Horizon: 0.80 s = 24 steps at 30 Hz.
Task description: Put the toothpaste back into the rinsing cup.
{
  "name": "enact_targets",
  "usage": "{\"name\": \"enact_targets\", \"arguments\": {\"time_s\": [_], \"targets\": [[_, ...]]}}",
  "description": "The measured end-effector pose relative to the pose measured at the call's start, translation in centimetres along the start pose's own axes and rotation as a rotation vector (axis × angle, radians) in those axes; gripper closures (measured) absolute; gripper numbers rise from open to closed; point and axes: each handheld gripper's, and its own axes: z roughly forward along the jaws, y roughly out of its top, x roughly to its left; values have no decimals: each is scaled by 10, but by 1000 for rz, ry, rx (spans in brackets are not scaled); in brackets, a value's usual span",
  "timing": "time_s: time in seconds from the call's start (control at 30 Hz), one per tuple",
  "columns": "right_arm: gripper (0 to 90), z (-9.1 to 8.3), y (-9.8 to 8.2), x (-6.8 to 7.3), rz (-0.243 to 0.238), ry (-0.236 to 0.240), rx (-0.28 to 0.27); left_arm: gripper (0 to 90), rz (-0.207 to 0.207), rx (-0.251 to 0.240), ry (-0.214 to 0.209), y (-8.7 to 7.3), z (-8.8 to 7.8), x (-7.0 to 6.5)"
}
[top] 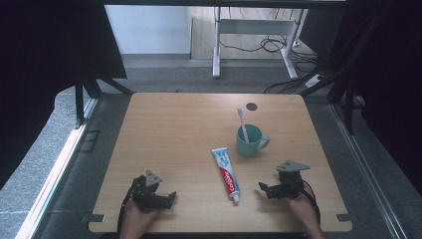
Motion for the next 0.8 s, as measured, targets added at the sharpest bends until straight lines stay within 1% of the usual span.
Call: {"name": "enact_targets", "arguments": {"time_s": [0.17, 0.43, 0.67, 0.8], "targets": [[0, -1, -1, -1, 7, -4, -3, 0, 0, 0, 0, 0, 0, 0], [0, -3, -2, -2, 20, 6, -5, 0, 0, 0, 0, 0, 0, 0], [2, -4, 1, 1, 17, 18, -8, 0, 0, -1, 0, 0, 0, 0], [10, -3, 4, 6, 8, 40, 0, 0, 0, 0, 0, 0, 0, 0]]}}
